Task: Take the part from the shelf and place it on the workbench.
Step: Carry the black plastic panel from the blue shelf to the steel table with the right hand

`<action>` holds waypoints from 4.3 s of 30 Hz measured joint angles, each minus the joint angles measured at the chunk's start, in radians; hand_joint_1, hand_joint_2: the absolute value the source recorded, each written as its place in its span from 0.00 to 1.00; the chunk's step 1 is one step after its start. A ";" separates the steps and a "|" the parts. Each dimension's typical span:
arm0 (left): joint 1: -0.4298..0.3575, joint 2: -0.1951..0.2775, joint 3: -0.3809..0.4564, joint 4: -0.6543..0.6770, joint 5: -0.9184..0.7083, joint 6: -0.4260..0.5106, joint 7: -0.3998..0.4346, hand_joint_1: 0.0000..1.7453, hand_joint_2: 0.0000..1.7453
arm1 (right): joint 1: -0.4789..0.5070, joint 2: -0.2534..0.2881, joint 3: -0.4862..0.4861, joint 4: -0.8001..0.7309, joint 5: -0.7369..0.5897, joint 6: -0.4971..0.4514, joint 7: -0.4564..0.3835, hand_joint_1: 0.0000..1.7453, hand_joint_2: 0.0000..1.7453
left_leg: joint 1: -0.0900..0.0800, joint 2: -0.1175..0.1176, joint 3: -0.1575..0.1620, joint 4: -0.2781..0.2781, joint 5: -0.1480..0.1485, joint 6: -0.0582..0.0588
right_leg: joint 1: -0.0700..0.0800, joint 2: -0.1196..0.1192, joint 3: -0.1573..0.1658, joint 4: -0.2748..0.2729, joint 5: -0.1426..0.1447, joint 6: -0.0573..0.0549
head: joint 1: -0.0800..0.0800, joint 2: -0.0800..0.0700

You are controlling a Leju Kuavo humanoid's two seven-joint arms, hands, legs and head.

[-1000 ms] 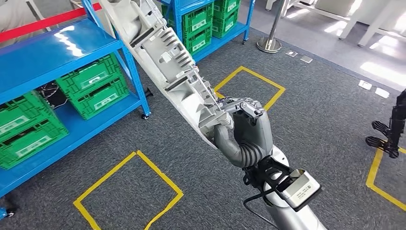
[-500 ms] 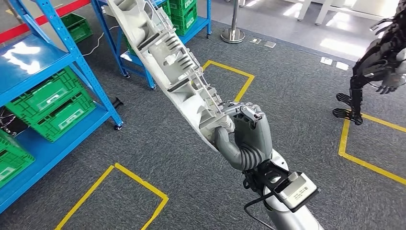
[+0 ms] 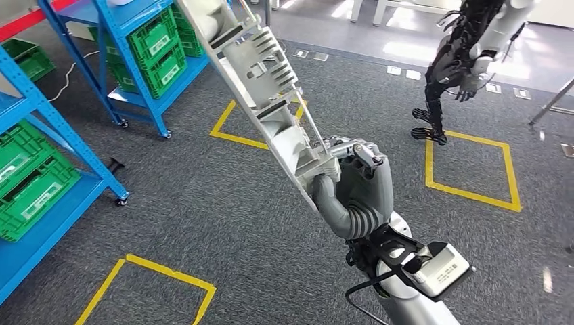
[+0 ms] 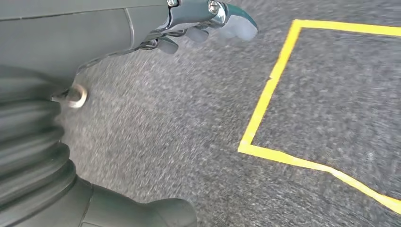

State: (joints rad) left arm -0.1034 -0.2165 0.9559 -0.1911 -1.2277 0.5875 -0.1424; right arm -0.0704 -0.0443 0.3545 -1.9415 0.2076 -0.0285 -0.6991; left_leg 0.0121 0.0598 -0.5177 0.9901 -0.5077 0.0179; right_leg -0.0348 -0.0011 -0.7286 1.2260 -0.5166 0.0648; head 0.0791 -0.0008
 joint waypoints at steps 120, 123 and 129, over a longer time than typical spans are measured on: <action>-0.003 0.027 -0.057 -0.003 -0.085 -0.012 -0.003 0.00 1.00 | -0.044 0.039 0.010 -0.026 0.008 -0.012 0.001 0.95 1.00 | 0.005 -0.058 -0.048 0.047 0.008 0.001 | 0.018 0.018 -0.006 0.002 -0.011 -0.019 | 0.044 0.000; -0.002 0.028 -0.057 -0.003 -0.082 -0.013 -0.008 0.00 1.00 | -0.044 0.039 0.010 -0.025 0.007 -0.004 0.001 0.95 1.00 | -0.001 -0.008 -0.049 0.047 0.007 0.003 | 0.019 0.007 -0.022 0.068 -0.022 -0.023 | 0.046 0.000; -0.008 0.026 -0.057 -0.003 -0.082 -0.013 -0.014 0.00 1.00 | -0.047 0.039 0.010 -0.026 0.008 -0.002 0.001 0.95 1.00 | -0.012 0.063 -0.041 0.045 0.002 -0.013 | 0.045 -0.068 0.125 -0.200 0.061 -0.058 | 0.048 0.000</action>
State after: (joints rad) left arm -0.1117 -0.1909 0.8990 -0.1942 -1.3093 0.5749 -0.1560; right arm -0.1178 -0.0049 0.3645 -1.9673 0.2154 -0.0305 -0.6981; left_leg 0.0005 0.1226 -0.5586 1.0355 -0.5058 0.0052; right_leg 0.0104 -0.0690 -0.6031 1.0256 -0.4558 0.0067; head 0.1266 -0.0006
